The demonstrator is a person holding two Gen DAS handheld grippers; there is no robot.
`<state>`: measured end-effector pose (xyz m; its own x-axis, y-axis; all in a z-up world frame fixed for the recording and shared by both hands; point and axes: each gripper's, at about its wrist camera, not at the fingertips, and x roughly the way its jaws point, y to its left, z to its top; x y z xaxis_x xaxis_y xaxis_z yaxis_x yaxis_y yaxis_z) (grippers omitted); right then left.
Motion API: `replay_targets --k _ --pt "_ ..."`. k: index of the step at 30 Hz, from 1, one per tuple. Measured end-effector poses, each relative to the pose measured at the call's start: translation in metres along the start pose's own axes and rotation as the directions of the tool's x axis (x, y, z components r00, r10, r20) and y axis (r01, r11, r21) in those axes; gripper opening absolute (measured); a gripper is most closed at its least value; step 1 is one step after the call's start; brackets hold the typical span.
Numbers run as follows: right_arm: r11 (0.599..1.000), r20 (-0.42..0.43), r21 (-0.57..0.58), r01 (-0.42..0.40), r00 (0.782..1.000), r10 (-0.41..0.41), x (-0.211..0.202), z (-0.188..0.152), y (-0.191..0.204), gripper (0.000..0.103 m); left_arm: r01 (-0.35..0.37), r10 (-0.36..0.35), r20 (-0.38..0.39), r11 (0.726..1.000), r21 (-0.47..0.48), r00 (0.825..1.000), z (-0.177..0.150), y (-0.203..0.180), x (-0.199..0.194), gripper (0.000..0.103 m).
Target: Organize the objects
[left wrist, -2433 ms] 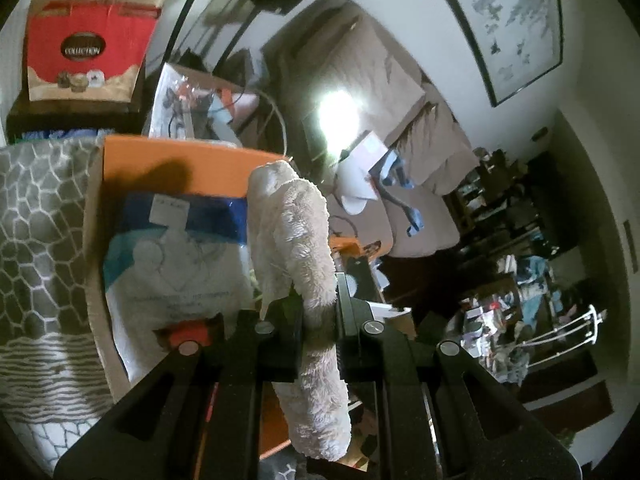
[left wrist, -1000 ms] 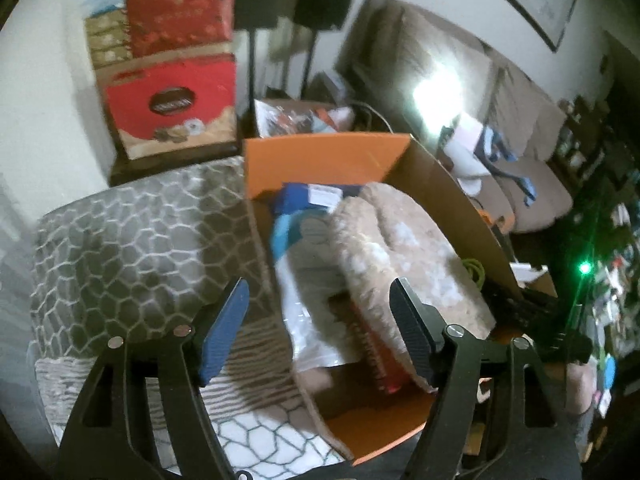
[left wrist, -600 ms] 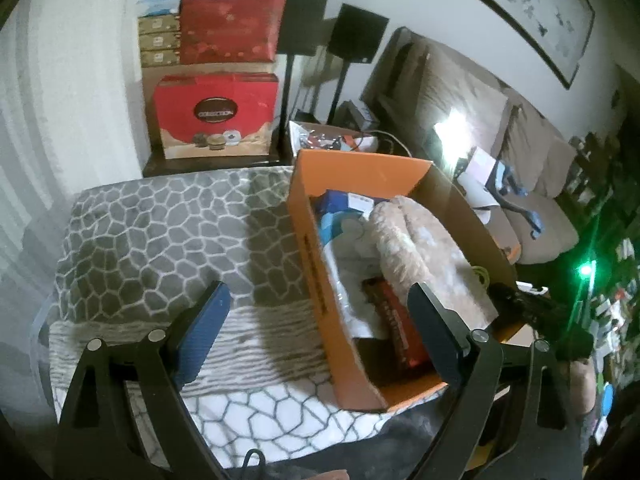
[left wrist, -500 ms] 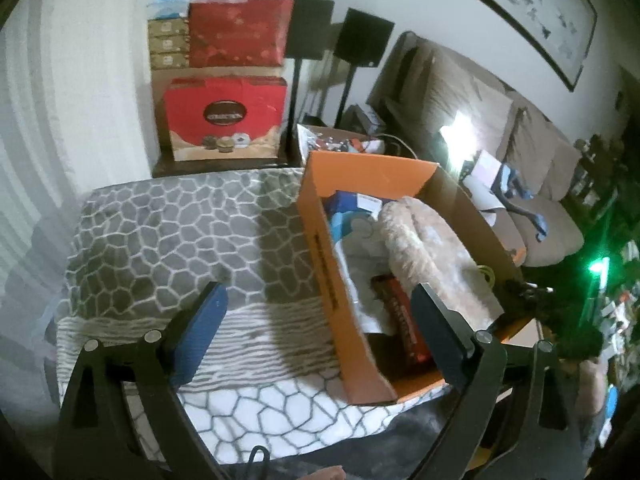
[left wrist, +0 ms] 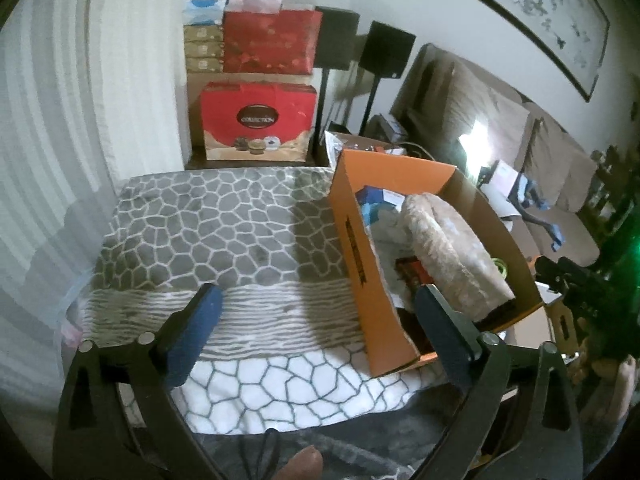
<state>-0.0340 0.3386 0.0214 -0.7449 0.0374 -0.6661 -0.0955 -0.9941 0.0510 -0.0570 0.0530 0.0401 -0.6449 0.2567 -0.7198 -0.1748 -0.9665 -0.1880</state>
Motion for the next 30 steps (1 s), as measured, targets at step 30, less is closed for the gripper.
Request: replay_targets --k 30 --pt "0.995 0.067 -0.086 -0.047 0.996 0.053 -0.032 -0.041 0.097 0.103 -0.146 0.146 0.069 0.989 -0.015 0.987 -0.051 0.023 -0.027 0.103"
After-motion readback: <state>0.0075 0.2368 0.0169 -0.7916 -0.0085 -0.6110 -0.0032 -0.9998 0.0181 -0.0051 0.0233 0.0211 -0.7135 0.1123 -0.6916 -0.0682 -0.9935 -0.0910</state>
